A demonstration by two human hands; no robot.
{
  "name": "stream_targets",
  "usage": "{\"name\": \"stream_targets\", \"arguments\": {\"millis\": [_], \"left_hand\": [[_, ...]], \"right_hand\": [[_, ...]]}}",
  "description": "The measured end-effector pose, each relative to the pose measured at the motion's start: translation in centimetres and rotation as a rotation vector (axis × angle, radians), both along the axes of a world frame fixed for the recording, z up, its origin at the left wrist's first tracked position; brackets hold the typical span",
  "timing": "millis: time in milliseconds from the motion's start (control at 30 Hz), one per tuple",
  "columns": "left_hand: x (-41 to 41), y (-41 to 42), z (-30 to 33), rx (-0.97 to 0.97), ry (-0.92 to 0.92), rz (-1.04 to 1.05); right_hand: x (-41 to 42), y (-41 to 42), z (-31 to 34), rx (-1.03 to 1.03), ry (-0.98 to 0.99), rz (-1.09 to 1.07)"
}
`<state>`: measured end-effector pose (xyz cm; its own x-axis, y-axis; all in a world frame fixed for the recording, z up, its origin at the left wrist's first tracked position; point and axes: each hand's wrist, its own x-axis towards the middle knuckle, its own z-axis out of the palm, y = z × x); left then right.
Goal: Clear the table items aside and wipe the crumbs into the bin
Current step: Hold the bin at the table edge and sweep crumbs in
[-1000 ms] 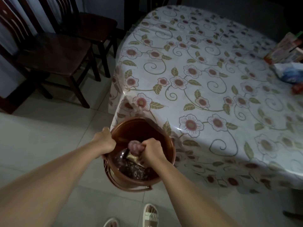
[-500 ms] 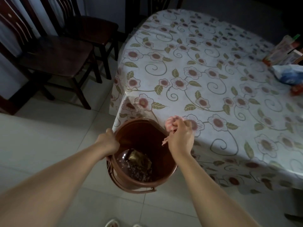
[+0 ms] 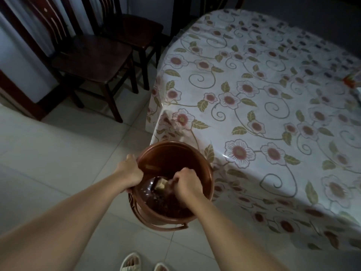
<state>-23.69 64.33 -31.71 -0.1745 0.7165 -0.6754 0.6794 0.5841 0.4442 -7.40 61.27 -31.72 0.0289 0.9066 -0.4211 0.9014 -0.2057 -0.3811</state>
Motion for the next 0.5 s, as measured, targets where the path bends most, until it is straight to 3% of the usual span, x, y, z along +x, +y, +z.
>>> {"name": "stream_targets", "arguments": {"millis": [100, 300, 400, 500], "left_hand": [[-0.8, -0.8, 0.1, 0.015, 0.025, 0.039], [-2.6, -2.4, -1.4, 0.03, -0.026, 0.128], [-4.1, -3.2, -3.3, 0.015, -0.005, 0.165], [-5.5, -3.6, -6.1, 0.009, 0.021, 0.197]], "right_hand": [[0.5, 0.6, 0.1, 0.023, 0.284, -0.227], [-1.4, 1.3, -2.0, -0.192, 0.571, -0.404], [-3.1, 1.1, -4.8, -0.269, 0.292, -0.239], [-4.3, 1.5, -7.6, -0.229, 0.316, -0.268]]}}
